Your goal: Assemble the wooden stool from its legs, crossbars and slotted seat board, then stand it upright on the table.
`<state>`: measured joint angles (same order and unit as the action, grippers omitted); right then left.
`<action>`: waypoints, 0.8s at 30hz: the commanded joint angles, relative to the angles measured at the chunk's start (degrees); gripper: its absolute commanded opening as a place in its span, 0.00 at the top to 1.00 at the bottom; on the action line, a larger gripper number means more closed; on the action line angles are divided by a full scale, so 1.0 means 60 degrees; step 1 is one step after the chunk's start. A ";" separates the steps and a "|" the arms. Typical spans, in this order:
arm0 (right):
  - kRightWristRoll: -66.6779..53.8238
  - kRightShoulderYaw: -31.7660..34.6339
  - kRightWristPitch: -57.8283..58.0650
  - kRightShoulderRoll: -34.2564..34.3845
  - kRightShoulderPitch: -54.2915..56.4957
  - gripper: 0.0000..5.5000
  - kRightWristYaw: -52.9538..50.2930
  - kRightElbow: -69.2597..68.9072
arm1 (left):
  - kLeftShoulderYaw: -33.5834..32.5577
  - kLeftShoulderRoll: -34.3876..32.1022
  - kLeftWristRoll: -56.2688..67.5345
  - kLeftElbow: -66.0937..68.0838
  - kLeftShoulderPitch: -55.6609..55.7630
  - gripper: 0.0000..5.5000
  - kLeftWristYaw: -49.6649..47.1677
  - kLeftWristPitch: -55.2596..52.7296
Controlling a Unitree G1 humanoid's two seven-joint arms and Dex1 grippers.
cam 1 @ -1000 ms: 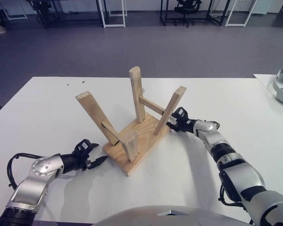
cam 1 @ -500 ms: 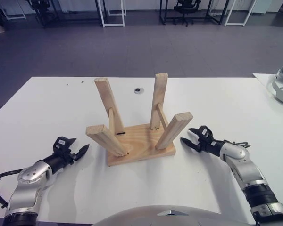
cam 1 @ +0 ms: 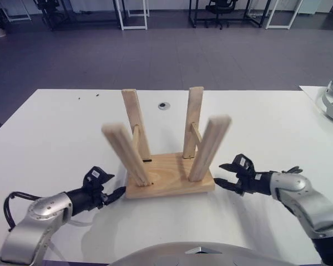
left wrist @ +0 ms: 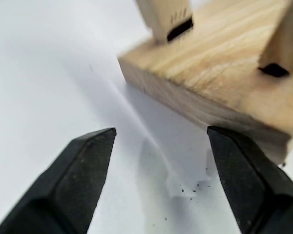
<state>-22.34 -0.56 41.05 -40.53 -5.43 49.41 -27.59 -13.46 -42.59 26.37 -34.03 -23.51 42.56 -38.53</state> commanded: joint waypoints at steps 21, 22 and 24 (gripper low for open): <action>0.0065 -0.0814 -0.2783 -0.1609 0.1123 0.44 0.2921 0.0719 | 0.2426 -0.2042 -0.0115 0.1031 0.2955 0.43 0.4163 0.1983; 0.0019 -0.0867 -0.2778 -0.1540 0.1182 0.47 0.2927 0.0653 | 0.2561 -0.2060 -0.0029 0.0962 0.3001 0.47 0.4304 0.1978; -0.0162 -0.0845 -0.2724 -0.1544 0.1145 0.53 0.2976 0.0482 | 0.2604 -0.2140 -0.0005 0.1055 0.3047 0.53 0.4424 0.2042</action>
<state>-22.48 -5.64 24.47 -49.75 0.34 66.96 -23.49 1.70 -54.66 26.36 -27.66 -6.00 68.17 -26.80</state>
